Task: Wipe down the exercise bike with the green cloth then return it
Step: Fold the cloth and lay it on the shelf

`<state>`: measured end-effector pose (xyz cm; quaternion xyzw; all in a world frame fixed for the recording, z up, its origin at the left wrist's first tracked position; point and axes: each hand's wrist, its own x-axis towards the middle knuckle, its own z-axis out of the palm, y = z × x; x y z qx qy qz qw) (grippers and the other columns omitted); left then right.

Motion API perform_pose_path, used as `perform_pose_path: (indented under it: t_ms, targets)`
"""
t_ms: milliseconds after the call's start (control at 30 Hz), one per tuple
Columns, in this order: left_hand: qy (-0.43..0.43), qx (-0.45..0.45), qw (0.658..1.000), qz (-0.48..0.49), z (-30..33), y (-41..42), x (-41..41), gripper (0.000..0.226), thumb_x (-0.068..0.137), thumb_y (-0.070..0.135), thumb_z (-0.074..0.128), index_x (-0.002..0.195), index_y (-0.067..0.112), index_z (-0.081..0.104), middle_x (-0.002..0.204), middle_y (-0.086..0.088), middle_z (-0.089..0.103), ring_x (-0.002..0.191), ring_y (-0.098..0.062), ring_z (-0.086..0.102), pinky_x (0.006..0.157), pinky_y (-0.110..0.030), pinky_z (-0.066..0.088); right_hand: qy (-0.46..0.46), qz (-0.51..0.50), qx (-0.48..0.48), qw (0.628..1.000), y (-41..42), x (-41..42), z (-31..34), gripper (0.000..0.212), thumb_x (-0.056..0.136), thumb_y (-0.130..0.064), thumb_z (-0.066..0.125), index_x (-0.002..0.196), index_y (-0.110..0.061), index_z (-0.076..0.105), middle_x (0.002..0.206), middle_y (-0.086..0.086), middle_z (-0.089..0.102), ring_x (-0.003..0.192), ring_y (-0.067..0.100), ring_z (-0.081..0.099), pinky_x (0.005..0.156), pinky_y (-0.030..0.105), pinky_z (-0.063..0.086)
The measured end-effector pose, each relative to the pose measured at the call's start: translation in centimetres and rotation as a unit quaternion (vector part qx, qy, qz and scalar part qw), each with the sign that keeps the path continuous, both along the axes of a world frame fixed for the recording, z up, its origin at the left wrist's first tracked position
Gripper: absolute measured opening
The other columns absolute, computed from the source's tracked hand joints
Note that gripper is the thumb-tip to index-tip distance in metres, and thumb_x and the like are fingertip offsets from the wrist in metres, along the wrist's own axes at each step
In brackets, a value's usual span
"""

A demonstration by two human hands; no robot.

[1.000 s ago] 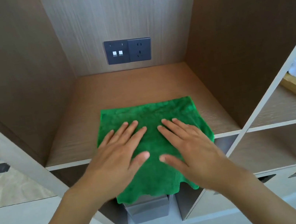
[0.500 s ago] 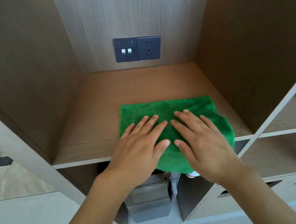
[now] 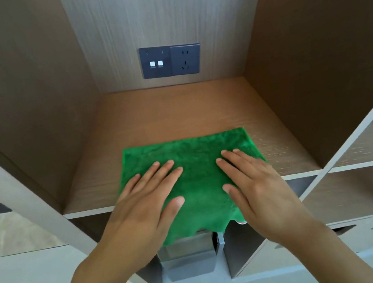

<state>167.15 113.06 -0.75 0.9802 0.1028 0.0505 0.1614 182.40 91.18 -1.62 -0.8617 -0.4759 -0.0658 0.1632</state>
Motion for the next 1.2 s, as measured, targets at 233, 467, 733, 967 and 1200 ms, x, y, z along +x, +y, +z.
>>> perform_pose_path:
  t_ms: [233,467,733,967,1200]
  targets:
    - [0.000,-0.037,0.999,-0.008,1.1,2.8,4.3,0.057,0.109,0.054,0.027,0.164,0.042,0.025,0.173,0.022,0.014,0.160,0.000,0.002,0.132,-0.037,0.007,0.016,-0.015,-0.049,0.999,3.5,3.5,1.4,0.065,0.107,-0.057,0.026,0.162,-0.025,0.041,0.171,-0.004,0.035,0.160,0.017,0.027,0.131,0.037,0.021]
    - [0.011,0.044,0.999,-0.013,-0.4,2.6,0.4,0.073,0.100,0.076,0.000,0.166,0.045,0.003,0.172,0.029,-0.006,0.156,0.009,-0.015,0.131,-0.028,-0.002,-0.042,0.040,-0.104,0.993,-0.5,2.8,0.4,0.078,0.106,-0.073,0.016,0.169,-0.027,0.017,0.177,-0.010,0.011,0.164,0.011,0.005,0.133,0.038,0.012]
    - [0.041,0.127,0.990,-0.042,-0.3,2.6,1.2,0.093,0.092,0.089,0.008,0.165,0.037,-0.017,0.172,0.020,-0.022,0.158,-0.002,-0.022,0.131,-0.033,-0.003,-0.074,0.026,-0.156,0.985,-1.2,2.6,0.0,0.081,0.104,-0.071,0.020,0.170,-0.027,0.005,0.177,-0.009,0.002,0.164,0.016,0.003,0.132,0.047,0.020]
    - [-0.008,0.107,0.993,-0.044,-0.8,3.2,0.7,0.084,0.097,0.078,0.032,0.167,0.039,0.004,0.176,0.017,-0.004,0.161,-0.005,-0.006,0.129,-0.030,0.008,-0.065,0.037,-0.165,0.983,-1.4,4.0,0.2,0.085,0.100,-0.078,0.014,0.169,-0.031,-0.002,0.176,-0.013,-0.007,0.163,0.009,-0.007,0.134,0.044,0.011]
    - [-0.074,0.146,0.986,-0.014,-2.0,2.2,-1.6,0.066,0.103,0.066,0.037,0.154,0.027,0.050,0.165,0.006,0.042,0.156,-0.015,0.034,0.126,-0.043,0.030,-0.065,0.038,-0.150,0.986,-1.8,3.8,0.1,0.089,0.100,-0.083,0.015,0.170,-0.029,-0.001,0.177,-0.011,-0.005,0.163,0.010,-0.007,0.134,0.044,0.001]
